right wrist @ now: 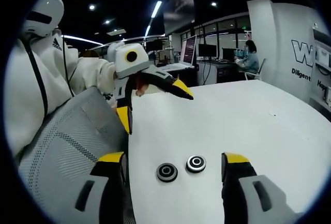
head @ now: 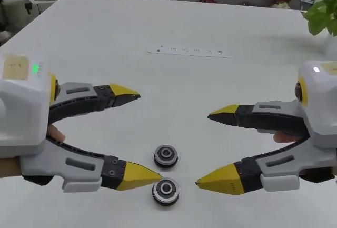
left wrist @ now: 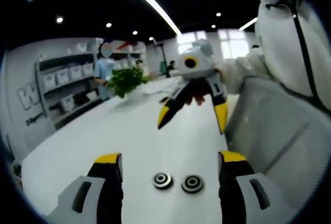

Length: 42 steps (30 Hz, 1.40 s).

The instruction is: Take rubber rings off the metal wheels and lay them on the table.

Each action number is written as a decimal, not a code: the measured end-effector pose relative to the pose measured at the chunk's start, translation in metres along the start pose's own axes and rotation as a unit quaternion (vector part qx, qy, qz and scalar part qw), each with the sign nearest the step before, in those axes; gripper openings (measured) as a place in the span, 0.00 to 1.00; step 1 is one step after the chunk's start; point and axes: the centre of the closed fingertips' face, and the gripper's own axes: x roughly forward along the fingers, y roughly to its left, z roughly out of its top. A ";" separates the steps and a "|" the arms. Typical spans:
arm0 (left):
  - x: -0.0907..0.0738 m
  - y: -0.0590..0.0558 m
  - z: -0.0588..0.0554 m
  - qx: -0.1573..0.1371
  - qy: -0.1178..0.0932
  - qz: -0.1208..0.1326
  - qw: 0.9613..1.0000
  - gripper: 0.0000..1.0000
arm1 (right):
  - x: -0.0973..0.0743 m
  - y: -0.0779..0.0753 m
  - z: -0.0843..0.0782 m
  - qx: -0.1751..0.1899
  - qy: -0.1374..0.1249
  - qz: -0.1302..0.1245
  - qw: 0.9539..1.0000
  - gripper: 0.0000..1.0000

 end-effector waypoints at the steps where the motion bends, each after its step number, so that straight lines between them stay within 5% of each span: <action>1: 0.001 -0.001 -0.001 -0.001 0.001 -0.002 1.000 0.76 | 0.002 0.000 -0.001 0.000 0.001 0.001 1.000 0.72; 42: 0.033 -0.027 -0.052 -0.046 0.024 -0.056 0.997 0.49 | 0.039 0.007 -0.058 -0.008 0.031 0.048 0.998 0.42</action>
